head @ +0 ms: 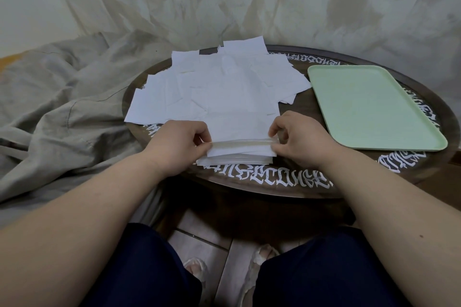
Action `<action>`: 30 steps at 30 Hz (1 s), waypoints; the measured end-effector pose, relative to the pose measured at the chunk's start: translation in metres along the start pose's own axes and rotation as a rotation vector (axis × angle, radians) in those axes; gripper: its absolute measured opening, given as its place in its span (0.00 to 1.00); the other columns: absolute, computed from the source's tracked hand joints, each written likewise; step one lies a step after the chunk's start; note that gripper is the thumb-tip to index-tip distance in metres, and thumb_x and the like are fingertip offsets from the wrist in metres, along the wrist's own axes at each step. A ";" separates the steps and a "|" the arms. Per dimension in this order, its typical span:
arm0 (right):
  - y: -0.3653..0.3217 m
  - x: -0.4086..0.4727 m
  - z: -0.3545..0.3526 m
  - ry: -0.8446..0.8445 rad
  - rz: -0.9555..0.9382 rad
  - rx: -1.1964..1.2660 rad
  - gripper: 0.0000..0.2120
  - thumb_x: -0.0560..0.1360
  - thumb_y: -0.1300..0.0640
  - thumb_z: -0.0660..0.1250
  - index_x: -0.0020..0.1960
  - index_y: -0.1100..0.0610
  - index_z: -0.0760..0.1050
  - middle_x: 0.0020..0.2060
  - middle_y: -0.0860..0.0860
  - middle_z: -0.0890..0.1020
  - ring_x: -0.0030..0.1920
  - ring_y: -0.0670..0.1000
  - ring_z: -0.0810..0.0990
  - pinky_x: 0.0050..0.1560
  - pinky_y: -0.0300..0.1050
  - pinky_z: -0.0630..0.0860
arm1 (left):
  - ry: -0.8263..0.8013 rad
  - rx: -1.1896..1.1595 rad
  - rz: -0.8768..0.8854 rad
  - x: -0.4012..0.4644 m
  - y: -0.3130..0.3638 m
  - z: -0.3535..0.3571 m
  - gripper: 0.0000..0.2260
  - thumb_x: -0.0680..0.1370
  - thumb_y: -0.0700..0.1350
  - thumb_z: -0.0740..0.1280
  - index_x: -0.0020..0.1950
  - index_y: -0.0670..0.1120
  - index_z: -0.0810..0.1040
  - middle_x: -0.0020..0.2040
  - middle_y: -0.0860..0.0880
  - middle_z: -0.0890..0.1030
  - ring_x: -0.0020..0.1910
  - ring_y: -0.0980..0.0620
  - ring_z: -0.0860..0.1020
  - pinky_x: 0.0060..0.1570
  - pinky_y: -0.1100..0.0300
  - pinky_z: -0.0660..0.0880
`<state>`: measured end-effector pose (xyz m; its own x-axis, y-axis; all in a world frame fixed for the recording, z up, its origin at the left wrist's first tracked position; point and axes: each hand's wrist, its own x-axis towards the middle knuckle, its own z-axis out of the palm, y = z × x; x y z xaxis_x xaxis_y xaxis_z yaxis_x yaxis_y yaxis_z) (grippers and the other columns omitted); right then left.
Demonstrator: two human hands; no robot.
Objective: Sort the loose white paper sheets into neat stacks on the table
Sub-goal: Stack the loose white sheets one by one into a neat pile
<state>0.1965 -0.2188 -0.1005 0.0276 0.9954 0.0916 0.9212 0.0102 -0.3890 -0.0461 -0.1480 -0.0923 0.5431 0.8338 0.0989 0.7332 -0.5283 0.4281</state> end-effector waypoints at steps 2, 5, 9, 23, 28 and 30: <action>0.000 0.000 0.001 0.025 0.003 0.005 0.07 0.71 0.59 0.68 0.48 0.53 0.77 0.39 0.44 0.71 0.41 0.48 0.72 0.44 0.43 0.69 | -0.005 0.002 -0.008 0.000 0.000 -0.001 0.03 0.73 0.44 0.70 0.40 0.50 0.79 0.32 0.56 0.80 0.36 0.62 0.76 0.40 0.67 0.69; 0.000 0.000 0.003 0.051 0.014 0.039 0.07 0.71 0.59 0.69 0.49 0.54 0.78 0.38 0.45 0.72 0.42 0.48 0.73 0.46 0.44 0.70 | -0.030 0.013 -0.011 0.000 0.000 -0.001 0.04 0.73 0.45 0.70 0.39 0.52 0.79 0.33 0.56 0.80 0.37 0.60 0.77 0.40 0.64 0.70; 0.001 -0.001 0.004 0.029 0.046 0.101 0.08 0.71 0.59 0.69 0.50 0.54 0.78 0.34 0.40 0.72 0.41 0.46 0.72 0.42 0.37 0.65 | -0.058 0.023 -0.024 0.001 -0.001 0.001 0.03 0.73 0.47 0.71 0.39 0.54 0.79 0.35 0.56 0.81 0.37 0.62 0.77 0.39 0.70 0.68; 0.003 -0.001 0.005 0.001 0.083 0.090 0.06 0.72 0.62 0.66 0.48 0.55 0.79 0.38 0.44 0.76 0.43 0.46 0.76 0.43 0.35 0.67 | 0.000 0.022 0.025 0.002 -0.004 0.000 0.06 0.74 0.45 0.69 0.39 0.55 0.76 0.38 0.54 0.82 0.40 0.56 0.79 0.44 0.59 0.73; 0.003 0.000 0.006 -0.006 0.072 0.052 0.05 0.72 0.62 0.65 0.46 0.56 0.79 0.38 0.44 0.75 0.42 0.46 0.75 0.43 0.38 0.68 | 0.026 0.146 0.154 0.005 -0.002 0.000 0.03 0.73 0.41 0.69 0.41 0.47 0.80 0.42 0.51 0.81 0.41 0.51 0.79 0.45 0.56 0.74; 0.003 0.000 0.007 -0.011 0.069 0.044 0.06 0.72 0.62 0.65 0.46 0.56 0.79 0.39 0.44 0.76 0.43 0.47 0.76 0.45 0.40 0.71 | -0.051 0.183 0.171 0.005 -0.003 0.003 0.03 0.73 0.42 0.68 0.40 0.48 0.79 0.44 0.52 0.81 0.43 0.51 0.79 0.46 0.56 0.73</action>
<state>0.1962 -0.2177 -0.1076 0.0862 0.9949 0.0534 0.8993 -0.0546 -0.4340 -0.0443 -0.1424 -0.0958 0.6820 0.7232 0.1089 0.6882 -0.6850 0.2389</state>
